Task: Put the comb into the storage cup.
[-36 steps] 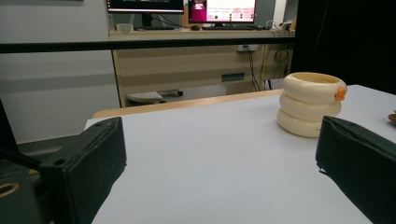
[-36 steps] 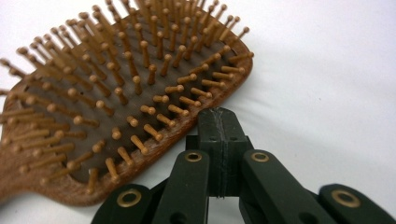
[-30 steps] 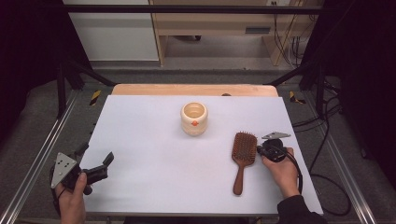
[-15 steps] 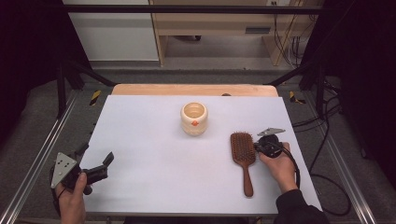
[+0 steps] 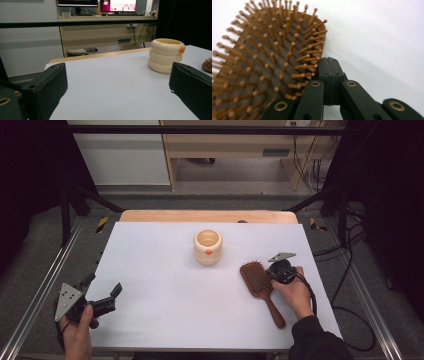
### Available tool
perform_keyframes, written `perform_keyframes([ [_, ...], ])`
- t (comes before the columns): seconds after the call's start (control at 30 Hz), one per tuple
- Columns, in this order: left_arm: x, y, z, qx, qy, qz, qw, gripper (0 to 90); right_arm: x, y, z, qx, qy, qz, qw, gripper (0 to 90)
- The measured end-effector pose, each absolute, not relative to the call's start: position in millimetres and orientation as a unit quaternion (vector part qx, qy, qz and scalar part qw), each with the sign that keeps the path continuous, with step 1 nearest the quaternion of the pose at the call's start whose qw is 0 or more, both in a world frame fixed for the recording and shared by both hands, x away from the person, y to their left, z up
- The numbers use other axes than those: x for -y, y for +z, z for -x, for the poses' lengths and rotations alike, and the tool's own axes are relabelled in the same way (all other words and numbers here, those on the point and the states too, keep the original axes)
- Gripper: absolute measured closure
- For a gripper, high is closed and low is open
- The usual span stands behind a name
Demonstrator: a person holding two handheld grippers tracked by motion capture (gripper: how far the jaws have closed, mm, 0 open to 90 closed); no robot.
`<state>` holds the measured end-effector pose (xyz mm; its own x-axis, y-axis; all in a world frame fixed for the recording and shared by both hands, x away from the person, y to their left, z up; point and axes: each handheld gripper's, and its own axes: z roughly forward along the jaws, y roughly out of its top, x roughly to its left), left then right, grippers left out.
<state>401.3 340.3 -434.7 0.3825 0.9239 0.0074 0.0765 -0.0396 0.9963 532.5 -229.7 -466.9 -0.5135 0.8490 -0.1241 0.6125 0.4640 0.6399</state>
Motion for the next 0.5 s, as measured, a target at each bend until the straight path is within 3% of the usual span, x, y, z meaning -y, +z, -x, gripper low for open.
perform_keyframes([
  [0.5,-340.4,-434.8,-401.5,-0.407,0.377,-0.615,0.561,1.9,229.6,-459.5,-537.0,-0.820,0.279,-0.443,0.231,90.0],
])
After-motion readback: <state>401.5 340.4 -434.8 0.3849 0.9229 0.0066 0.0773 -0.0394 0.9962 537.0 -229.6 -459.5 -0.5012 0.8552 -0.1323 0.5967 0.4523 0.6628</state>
